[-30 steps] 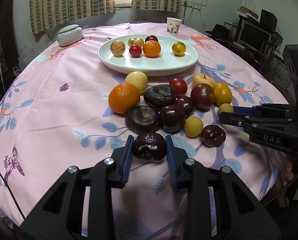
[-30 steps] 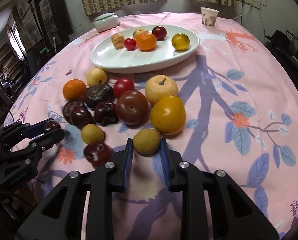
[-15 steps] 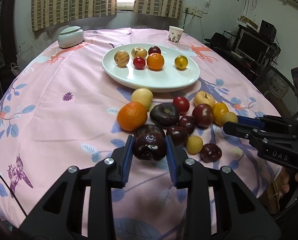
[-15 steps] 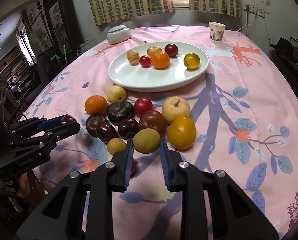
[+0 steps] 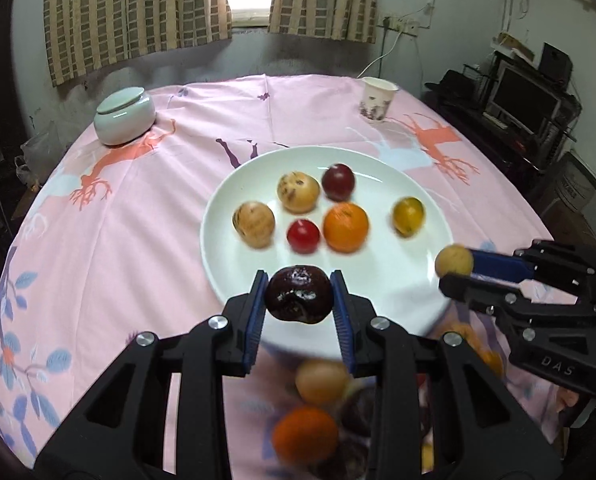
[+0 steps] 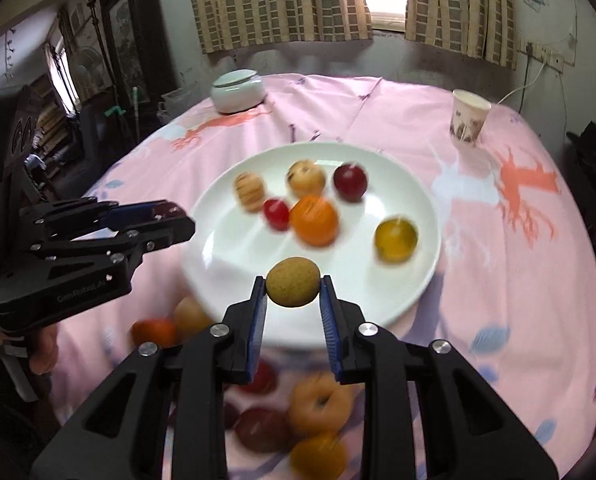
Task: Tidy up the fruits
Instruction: 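Carry the dark plum and green pear onto the white plate and release both, then grasp a large dark plum with the left tool while the right tool grasps a red plum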
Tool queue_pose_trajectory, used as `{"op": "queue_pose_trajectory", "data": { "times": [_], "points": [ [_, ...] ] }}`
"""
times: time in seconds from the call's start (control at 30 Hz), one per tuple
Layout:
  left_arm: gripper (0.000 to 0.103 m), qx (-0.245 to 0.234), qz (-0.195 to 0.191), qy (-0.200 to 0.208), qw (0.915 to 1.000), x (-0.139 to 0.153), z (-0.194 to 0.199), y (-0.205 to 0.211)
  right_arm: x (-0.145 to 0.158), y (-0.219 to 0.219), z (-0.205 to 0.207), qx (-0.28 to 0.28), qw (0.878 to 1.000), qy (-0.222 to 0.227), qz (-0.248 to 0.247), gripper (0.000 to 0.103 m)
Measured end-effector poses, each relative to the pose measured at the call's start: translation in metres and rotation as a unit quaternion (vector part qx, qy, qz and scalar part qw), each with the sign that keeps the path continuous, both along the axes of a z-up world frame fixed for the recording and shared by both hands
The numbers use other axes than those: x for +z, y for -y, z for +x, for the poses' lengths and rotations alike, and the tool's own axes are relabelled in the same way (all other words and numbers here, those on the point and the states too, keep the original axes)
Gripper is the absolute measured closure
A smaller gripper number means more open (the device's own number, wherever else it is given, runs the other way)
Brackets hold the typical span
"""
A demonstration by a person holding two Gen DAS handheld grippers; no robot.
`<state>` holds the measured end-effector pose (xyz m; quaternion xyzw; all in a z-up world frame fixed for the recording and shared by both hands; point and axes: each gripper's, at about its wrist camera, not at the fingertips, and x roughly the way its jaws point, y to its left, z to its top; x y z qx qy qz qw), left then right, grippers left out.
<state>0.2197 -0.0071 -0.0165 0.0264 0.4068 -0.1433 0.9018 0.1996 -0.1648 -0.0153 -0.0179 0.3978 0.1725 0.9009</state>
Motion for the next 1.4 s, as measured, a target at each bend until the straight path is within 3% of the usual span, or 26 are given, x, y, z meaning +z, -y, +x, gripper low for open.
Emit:
{"op": "queue_pose_trajectory", "data": {
  "times": [0.23, 0.5, 0.53, 0.57, 0.6, 0.67, 0.77, 0.93, 1.1, 1.27, 1.4],
  "points": [
    [0.071, 0.001, 0.009, -0.030, 0.9995, -0.018, 0.049, 0.010, -0.014, 0.001, 0.085, -0.020, 0.999, -0.023, -0.020, 0.076],
    [0.069, 0.011, 0.016, -0.050, 0.9985, -0.027, 0.069, 0.005, -0.024, -0.007, 0.105, -0.005, 0.999, -0.027, -0.040, 0.075],
    [0.067, 0.015, 0.011, -0.055, 0.9983, -0.027, 0.070, 0.003, -0.023, -0.009, 0.104, -0.006, 0.998, -0.020, -0.051, 0.075],
    [0.051, 0.018, 0.005, -0.056, 0.9982, -0.025, 0.070, 0.000, -0.021, -0.010, 0.101, -0.009, 0.998, -0.012, -0.060, 0.072],
    [0.033, 0.023, 0.000, -0.052, 0.9984, -0.022, 0.068, -0.003, -0.018, -0.009, 0.097, -0.012, 0.998, -0.005, -0.068, 0.050],
    [0.026, 0.029, -0.009, -0.036, 0.9989, -0.014, 0.063, -0.007, -0.008, -0.007, 0.086, -0.028, 0.996, 0.029, -0.076, 0.021],
    [0.026, 0.035, -0.019, -0.030, 0.9987, -0.001, 0.055, -0.012, 0.011, -0.003, 0.069, -0.055, 0.990, 0.085, -0.101, 0.005],
    [0.011, 0.051, -0.032, 0.016, 0.9981, 0.029, 0.008, -0.025, 0.038, 0.011, 0.022, -0.067, 0.991, 0.093, -0.075, 0.001],
    [0.002, 0.076, -0.027, 0.067, 0.9945, 0.033, -0.069, -0.038, 0.032, 0.019, -0.062, -0.048, 0.996, 0.073, -0.031, 0.001],
    [0.002, 0.084, -0.022, 0.058, 0.9945, 0.004, -0.131, -0.039, -0.002, 0.028, -0.135, -0.084, 0.995, 0.038, 0.036, 0.001],
    [0.002, 0.073, -0.024, 0.028, 0.9966, -0.020, -0.154, -0.036, -0.024, 0.031, -0.158, -0.111, 0.991, 0.004, 0.070, 0.001]
  ]
}}
